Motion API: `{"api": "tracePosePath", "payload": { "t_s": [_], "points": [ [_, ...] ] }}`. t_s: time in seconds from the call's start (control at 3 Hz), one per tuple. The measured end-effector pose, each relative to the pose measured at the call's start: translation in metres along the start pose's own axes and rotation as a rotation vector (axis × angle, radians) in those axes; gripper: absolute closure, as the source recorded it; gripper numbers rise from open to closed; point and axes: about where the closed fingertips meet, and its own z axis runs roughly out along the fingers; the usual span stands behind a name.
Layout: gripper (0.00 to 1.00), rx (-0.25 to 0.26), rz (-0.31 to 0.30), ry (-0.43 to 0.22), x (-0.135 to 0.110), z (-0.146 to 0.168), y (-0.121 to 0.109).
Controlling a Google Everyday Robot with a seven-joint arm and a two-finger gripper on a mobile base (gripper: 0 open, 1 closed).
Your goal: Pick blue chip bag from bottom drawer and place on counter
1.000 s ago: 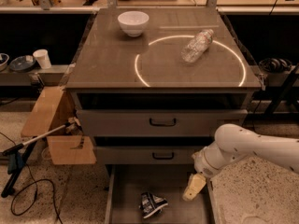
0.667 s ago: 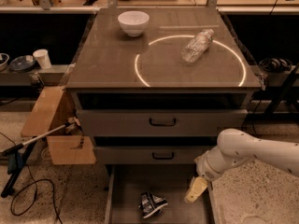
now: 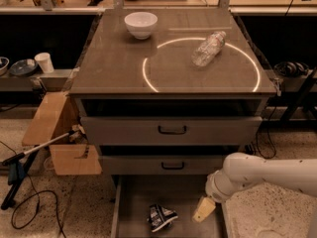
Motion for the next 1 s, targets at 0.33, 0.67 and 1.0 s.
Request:
{"api": "tracePosePath", "payload": {
  "t_s": [0.33, 0.67, 1.0],
  "points": [
    [0.00, 0.060, 0.027, -0.001, -0.0003, 0.0152, 0.0037],
    [0.00, 0.060, 0.027, -0.001, -0.0003, 0.0153, 0.0037],
    [0.00, 0.035, 0.025, -0.022, -0.0011, 0.0176, 0.0060]
  ]
}}
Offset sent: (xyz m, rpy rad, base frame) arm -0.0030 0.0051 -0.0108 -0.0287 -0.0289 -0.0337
